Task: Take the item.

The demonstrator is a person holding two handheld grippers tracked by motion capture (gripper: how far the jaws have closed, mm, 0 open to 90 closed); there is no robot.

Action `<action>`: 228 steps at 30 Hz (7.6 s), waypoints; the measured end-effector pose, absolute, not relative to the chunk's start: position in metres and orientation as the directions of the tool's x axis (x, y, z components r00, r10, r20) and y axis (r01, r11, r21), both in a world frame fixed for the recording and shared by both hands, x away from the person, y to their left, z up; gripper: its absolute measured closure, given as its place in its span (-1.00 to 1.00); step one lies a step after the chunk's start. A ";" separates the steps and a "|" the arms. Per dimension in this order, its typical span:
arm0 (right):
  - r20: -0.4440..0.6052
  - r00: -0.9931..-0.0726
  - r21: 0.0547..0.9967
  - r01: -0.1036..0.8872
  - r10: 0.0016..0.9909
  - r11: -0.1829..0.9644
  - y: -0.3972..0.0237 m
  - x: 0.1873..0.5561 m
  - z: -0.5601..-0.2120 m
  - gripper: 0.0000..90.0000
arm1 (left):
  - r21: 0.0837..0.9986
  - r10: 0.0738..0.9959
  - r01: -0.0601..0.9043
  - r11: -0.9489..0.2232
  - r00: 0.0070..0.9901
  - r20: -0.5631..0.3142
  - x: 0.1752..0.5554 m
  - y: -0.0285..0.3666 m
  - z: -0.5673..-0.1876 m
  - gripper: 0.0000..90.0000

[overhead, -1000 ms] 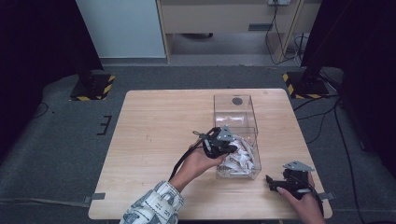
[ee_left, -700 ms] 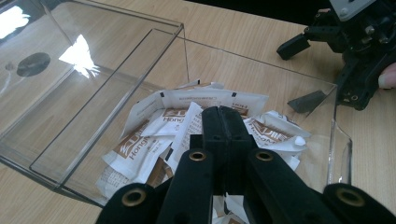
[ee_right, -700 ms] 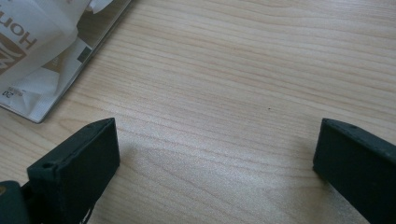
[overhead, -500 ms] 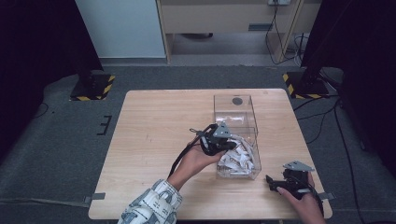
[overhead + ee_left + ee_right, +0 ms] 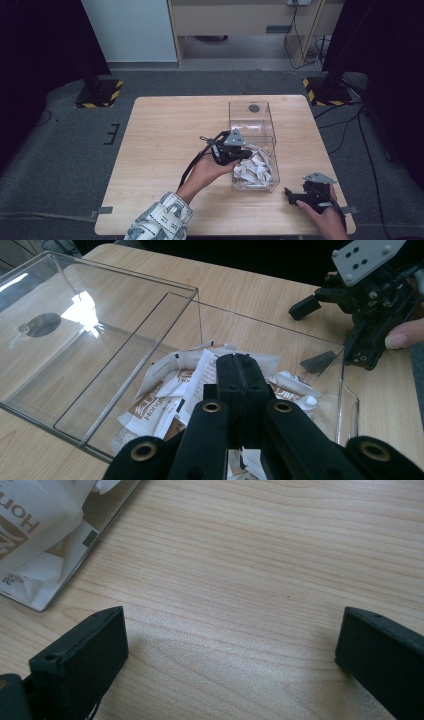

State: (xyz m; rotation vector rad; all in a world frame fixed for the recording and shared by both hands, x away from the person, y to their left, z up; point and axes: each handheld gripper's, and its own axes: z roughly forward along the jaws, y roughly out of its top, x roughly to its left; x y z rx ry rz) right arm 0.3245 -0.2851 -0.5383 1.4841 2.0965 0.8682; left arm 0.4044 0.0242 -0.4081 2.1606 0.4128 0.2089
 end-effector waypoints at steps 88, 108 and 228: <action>0.011 -0.336 0.702 0.674 0.942 0.232 -0.285 0.325 -0.538 -0.98 | 0.869 0.396 0.175 -0.463 0.918 0.027 0.399 0.072 -0.367 1.00; 0.011 -0.336 0.702 0.673 0.942 0.232 -0.285 0.325 -0.538 -0.98 | 0.877 0.429 0.196 -0.438 0.903 0.013 0.405 0.097 -0.369 1.00; 0.010 -0.336 0.702 0.674 0.942 0.232 -0.285 0.325 -0.538 -0.98 | 0.808 0.649 0.393 -0.440 0.761 -0.017 0.482 0.177 -0.439 0.99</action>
